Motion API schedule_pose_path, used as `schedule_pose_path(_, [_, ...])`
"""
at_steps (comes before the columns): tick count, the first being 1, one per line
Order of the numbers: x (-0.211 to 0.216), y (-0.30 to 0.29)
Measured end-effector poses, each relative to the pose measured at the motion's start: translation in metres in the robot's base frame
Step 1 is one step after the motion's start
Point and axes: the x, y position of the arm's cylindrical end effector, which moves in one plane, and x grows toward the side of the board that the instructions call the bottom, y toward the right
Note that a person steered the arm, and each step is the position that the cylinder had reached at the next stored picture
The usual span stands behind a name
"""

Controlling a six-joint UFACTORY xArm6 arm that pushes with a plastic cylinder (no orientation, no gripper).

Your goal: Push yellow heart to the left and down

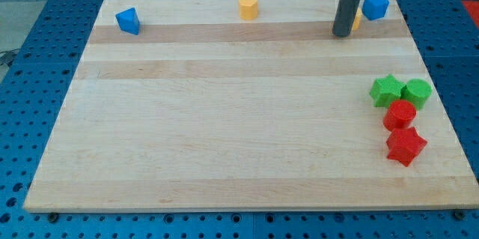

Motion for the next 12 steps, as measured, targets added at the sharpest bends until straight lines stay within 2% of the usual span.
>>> schedule_pose_path(2, [-0.006,-0.085])
schedule_pose_path(3, [-0.054,-0.073])
schedule_pose_path(4, [-0.074,-0.021])
schedule_pose_path(5, [-0.082,0.011])
schedule_pose_path(7, [-0.084,0.026])
schedule_pose_path(8, [-0.033,0.026])
schedule_pose_path(9, [-0.016,0.01])
schedule_pose_path(10, [-0.007,0.049])
schedule_pose_path(12, [-0.005,0.059])
